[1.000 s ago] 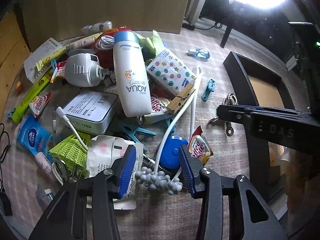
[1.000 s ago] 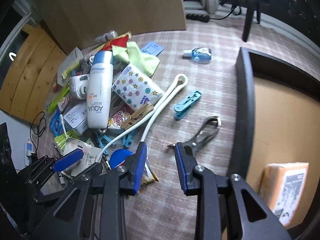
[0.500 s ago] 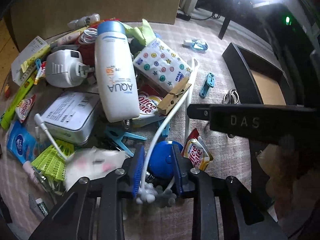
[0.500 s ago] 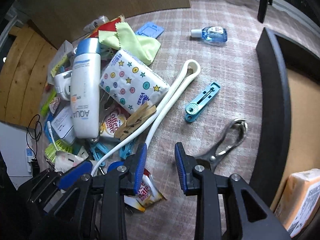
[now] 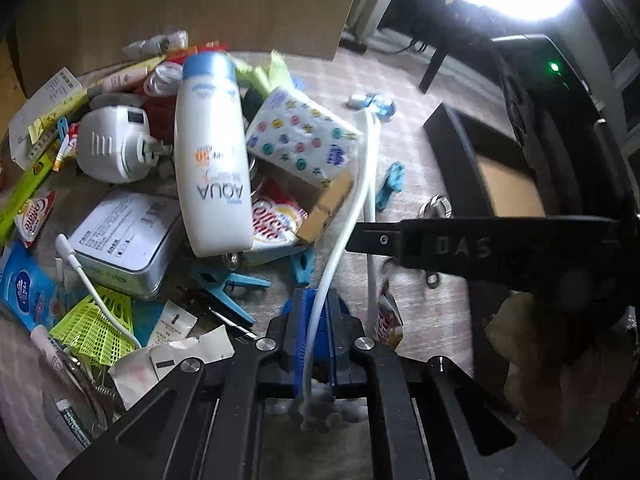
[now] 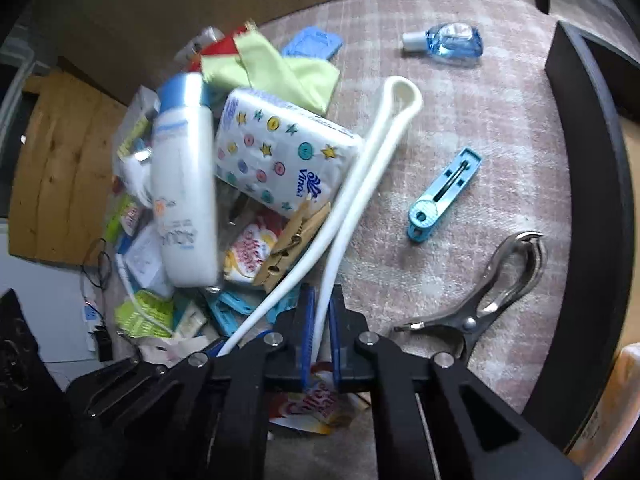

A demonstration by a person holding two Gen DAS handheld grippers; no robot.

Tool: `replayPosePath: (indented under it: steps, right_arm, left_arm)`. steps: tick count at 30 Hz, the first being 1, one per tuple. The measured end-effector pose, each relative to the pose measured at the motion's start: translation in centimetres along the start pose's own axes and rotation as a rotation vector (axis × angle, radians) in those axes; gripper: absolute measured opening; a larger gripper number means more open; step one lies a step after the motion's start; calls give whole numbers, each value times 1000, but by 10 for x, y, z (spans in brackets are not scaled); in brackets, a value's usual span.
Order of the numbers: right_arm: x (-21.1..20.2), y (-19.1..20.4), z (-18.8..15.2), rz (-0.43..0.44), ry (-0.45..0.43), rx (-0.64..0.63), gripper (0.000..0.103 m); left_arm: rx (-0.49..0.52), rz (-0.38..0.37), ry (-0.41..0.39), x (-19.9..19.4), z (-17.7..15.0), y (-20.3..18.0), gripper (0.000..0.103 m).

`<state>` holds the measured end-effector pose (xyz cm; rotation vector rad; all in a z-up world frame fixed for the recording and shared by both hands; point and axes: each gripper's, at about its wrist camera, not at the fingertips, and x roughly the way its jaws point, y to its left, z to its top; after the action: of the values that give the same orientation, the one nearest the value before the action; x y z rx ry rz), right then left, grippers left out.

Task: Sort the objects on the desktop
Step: 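Grasp the white cable loop from the pile with the right gripper, then carry the white cable to the tray and release it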

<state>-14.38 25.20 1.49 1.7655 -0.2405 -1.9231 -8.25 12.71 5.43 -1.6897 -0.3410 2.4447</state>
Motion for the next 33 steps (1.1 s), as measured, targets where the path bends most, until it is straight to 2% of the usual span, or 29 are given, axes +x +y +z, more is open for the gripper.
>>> replayPosePath:
  steps: [9,15,24,28,33]
  right_arm:
    - [-59,2,-6,47,-81,-23,6]
    - [-92,-31,-10,39,-116,18,6]
    - [-145,-103,-33,-35,-188,110,6]
    - [-164,-137,-46,-64,-209,158,7]
    - [-174,-160,-55,-100,-228,194,7]
  left_arm:
    - [82,-53,-84,-39,10,-43,5]
    - [138,-100,-84,-38,12,-81,5]
    - [272,-178,-39,-12,6,-168,5]
    - [331,-187,-25,-5,0,-202,5]
    - [357,-204,-10,-1,-4,-229,6]
